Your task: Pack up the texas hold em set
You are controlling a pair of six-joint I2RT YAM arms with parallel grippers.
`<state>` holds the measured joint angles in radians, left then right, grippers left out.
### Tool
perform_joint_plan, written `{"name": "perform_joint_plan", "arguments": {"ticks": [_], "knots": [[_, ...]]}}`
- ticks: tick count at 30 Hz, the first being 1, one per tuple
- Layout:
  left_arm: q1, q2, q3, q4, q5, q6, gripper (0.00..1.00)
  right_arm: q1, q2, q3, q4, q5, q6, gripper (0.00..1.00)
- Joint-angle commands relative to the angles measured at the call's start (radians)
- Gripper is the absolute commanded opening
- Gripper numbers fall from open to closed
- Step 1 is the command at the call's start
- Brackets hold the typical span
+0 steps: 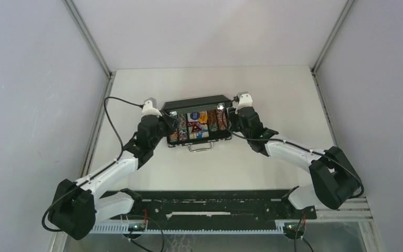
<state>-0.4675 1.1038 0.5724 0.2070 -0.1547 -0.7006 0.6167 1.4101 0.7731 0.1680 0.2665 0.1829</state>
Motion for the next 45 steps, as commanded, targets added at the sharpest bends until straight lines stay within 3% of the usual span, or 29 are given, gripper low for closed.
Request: {"name": "perform_joint_plan", "arguments": {"ticks": [1,14,35,45], "knots": [[-0.048,-0.004,0.054,-0.154,-0.134,0.023,0.0,-0.003,-0.031,-0.007,0.032,-0.007,0.016,0.49],[-0.08,-0.136,0.002,-0.435,-0.109,-0.03,0.0,0.025,-0.118,-0.049,0.001,-0.012,0.042,0.49],[-0.145,-0.26,-0.111,-0.549,0.067,-0.194,0.0,0.044,-0.301,-0.157,-0.038,0.016,0.077,0.49],[-0.173,-0.295,-0.185,-0.639,0.063,-0.286,0.0,0.049,-0.351,-0.189,-0.049,0.022,0.084,0.49]]}}
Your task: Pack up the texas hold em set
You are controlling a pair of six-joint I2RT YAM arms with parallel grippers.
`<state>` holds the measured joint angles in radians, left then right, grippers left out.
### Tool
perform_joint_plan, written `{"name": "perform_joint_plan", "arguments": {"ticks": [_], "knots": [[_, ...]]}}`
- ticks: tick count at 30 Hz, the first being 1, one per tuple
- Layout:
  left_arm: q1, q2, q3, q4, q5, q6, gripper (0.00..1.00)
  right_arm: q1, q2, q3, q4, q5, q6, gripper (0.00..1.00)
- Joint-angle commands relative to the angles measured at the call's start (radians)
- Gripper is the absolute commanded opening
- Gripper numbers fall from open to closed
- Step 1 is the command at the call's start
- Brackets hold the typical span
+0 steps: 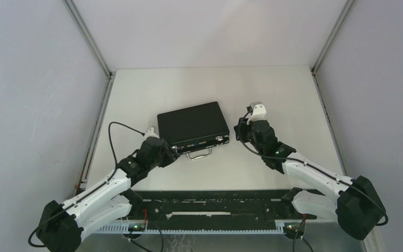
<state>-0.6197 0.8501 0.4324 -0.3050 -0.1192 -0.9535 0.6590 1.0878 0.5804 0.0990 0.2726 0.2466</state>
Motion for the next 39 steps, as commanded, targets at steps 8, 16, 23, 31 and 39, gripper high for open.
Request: {"name": "perform_joint_plan", "arguments": {"ticks": [8,16,23,31,39], "knots": [[-0.037,-0.103,-0.057,-0.182,0.103,-0.05,0.13,0.007,-0.022,0.004,0.032,0.02,0.014,0.49],[-0.043,-0.179,0.023,-0.34,0.197,0.002,0.57,0.005,-0.008,0.004,0.052,-0.006,0.008,0.5],[-0.045,-0.24,0.089,-0.429,0.136,0.078,0.66,0.002,0.022,0.006,0.083,-0.042,0.017,0.5],[-0.045,-0.169,0.265,-0.29,0.01,0.173,0.6,0.014,0.04,0.048,0.069,-0.08,0.037,0.28],[-0.038,0.063,0.384,0.004,-0.119,0.366,0.4,0.081,0.146,0.154,0.056,-0.145,0.019,0.0]]}}
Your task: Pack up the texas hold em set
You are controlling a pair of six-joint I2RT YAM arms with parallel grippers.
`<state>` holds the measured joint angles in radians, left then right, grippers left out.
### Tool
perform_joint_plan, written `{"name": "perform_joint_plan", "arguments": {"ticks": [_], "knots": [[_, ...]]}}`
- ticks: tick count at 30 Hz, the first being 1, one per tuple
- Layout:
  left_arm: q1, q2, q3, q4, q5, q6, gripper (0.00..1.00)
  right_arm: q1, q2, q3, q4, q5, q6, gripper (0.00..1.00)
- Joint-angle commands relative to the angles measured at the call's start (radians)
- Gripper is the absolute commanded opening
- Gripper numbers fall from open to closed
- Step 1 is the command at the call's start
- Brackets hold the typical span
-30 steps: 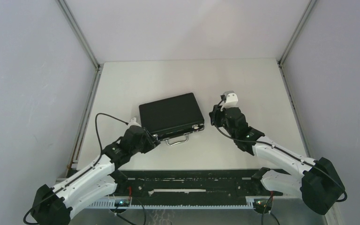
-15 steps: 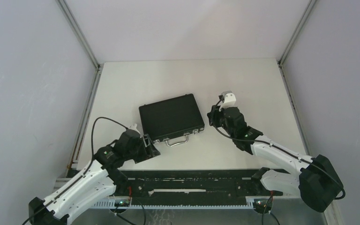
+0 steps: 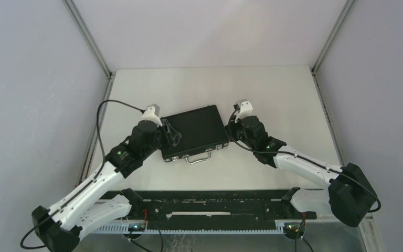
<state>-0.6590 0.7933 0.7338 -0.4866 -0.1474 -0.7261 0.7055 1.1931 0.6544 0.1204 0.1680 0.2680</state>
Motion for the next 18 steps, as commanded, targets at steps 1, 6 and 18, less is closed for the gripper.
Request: {"name": "perform_joint_plan", "arguments": {"ticks": [1,6,18], "knots": [[0.013,0.173,0.083,0.202,-0.079,0.145,0.36,0.04,0.055,0.083,0.04,-0.047,0.0,0.0],[0.087,0.374,-0.065,0.468,0.039,0.141,0.17,0.034,0.201,0.043,0.131,-0.061,0.044,0.0],[0.164,0.812,0.047,0.38,0.268,0.085,0.08,0.049,0.202,0.033,0.042,-0.027,0.038,0.0]]}}
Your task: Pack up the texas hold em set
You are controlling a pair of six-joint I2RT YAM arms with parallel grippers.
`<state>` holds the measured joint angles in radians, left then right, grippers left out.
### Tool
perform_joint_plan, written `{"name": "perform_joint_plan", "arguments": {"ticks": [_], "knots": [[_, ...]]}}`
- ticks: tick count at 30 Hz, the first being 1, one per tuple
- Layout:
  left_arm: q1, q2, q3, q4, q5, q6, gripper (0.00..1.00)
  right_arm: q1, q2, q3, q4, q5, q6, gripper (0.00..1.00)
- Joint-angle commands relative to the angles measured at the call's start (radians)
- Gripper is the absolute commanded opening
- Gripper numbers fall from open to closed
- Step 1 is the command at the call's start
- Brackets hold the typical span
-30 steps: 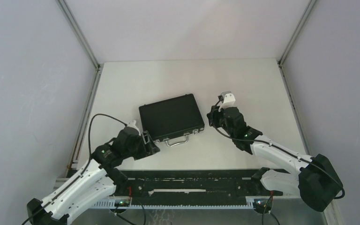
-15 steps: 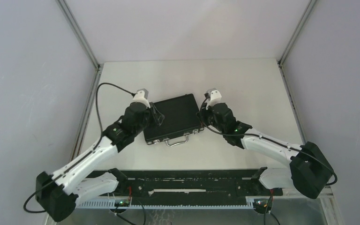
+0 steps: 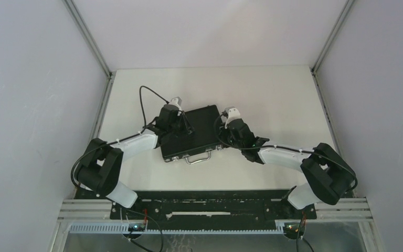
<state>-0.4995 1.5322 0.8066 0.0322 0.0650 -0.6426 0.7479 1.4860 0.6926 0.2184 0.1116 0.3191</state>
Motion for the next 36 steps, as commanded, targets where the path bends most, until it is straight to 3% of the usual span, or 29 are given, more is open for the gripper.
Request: {"name": "perform_joint_plan", "arguments": {"ticks": [1,10,21,36], "knots": [[0.004,0.073,-0.027,-0.137,0.053,-0.001,0.08,0.008,-0.115,-0.006,-0.065,0.022,-0.015,0.0],[0.009,0.111,-0.022,-0.143,0.079,-0.008,0.09,0.019,-0.242,-0.007,-0.121,0.003,-0.031,0.0],[0.009,0.105,-0.025,-0.146,0.079,-0.007,0.11,0.063,-0.135,-0.137,-0.003,0.003,0.059,0.0],[0.009,0.104,-0.026,-0.147,0.077,-0.011,0.11,0.08,0.014,-0.127,0.081,-0.001,0.082,0.0]]}}
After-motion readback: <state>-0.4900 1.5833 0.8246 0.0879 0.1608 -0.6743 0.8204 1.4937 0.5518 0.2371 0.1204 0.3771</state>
